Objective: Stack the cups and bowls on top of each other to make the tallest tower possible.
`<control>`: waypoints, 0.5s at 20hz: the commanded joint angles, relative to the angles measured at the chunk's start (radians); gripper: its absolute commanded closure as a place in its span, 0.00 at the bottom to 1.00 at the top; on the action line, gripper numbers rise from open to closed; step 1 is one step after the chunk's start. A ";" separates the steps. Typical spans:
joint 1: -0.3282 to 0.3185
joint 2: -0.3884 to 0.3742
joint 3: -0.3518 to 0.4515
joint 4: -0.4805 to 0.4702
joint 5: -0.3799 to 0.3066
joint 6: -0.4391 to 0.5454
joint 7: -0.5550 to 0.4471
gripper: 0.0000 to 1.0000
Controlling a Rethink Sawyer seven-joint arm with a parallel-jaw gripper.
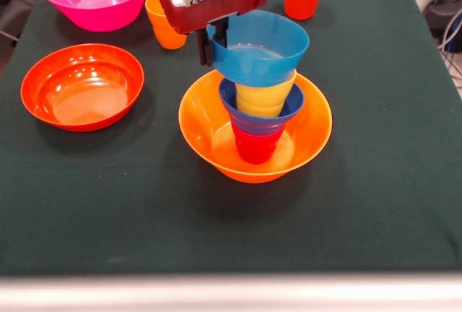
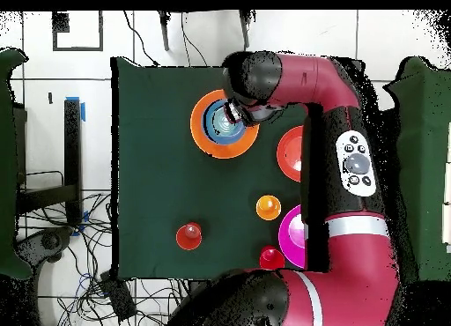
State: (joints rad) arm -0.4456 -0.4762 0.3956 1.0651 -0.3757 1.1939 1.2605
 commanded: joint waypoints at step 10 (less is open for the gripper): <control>0.030 -0.026 0.049 0.077 -0.015 0.103 -0.154 1.00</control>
State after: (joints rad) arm -0.4437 -0.4780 0.3956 1.0658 -0.3755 1.1939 1.2605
